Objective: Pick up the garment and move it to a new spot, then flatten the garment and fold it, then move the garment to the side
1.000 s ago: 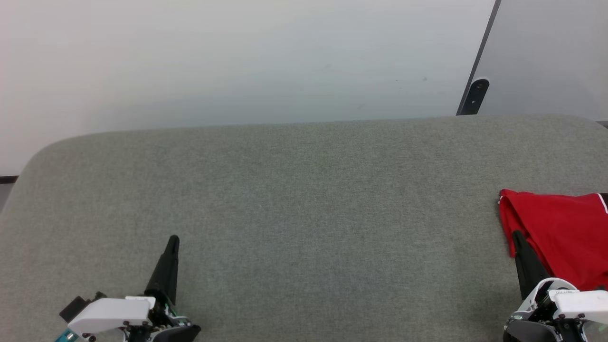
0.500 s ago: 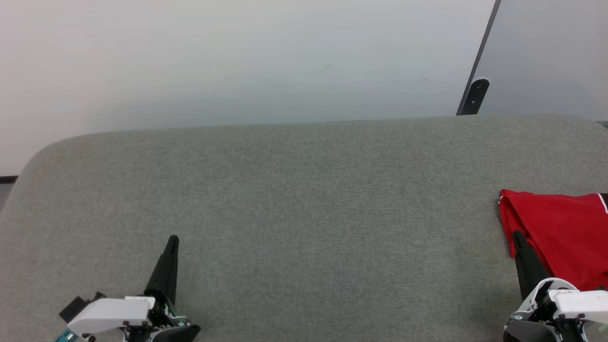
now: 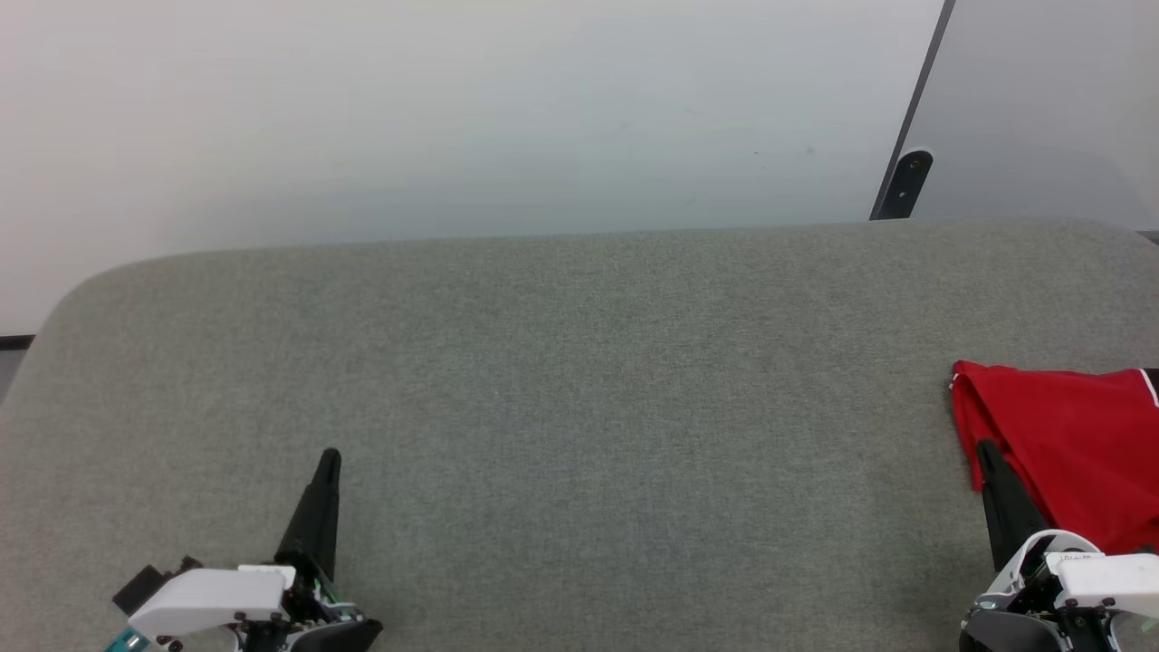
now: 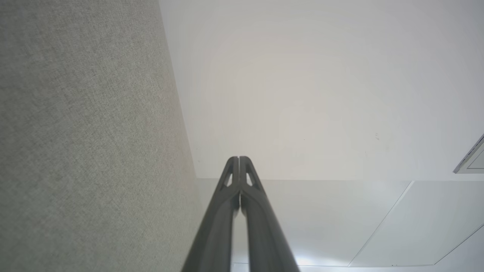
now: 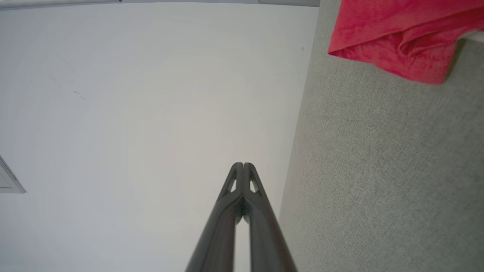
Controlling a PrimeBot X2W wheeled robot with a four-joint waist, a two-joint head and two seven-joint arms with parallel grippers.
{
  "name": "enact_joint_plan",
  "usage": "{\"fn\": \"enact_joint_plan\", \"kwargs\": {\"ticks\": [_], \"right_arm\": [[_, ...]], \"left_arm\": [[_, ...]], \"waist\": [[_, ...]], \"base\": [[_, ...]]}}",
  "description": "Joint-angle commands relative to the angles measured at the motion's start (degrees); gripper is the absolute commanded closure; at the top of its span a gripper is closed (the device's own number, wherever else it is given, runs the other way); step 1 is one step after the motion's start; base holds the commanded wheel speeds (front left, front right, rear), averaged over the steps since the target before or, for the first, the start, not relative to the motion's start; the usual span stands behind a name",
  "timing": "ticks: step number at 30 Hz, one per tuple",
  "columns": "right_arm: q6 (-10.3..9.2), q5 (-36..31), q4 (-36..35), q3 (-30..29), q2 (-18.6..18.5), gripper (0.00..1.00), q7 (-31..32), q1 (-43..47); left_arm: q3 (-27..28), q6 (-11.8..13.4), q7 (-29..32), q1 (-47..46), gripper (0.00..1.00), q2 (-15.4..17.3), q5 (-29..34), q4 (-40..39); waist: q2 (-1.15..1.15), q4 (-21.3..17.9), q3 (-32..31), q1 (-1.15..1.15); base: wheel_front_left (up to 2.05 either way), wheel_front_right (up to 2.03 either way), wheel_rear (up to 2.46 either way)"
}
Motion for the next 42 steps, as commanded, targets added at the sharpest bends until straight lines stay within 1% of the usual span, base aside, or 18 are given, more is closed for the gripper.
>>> {"fn": "enact_joint_plan", "kwargs": {"ticks": [1,42], "right_arm": [[-0.06,0.1,0.0,-0.1,0.2,1.00,0.0,-0.2],[-0.06,0.1,0.0,-0.1,0.3,1.00,0.0,-0.3]], "left_arm": [[0.2,-0.3,0.1,-0.6,1.00,-0.1,0.4,0.1],[0.5,-0.3,0.4,-0.6,1.00,-0.3,0.6,0.1]], "waist": [[0.00,0.0,0.0,0.00],[0.00,0.0,0.0,0.00]], "base": [[0.00,0.00,0.00],[0.00,0.00,0.00]]}}
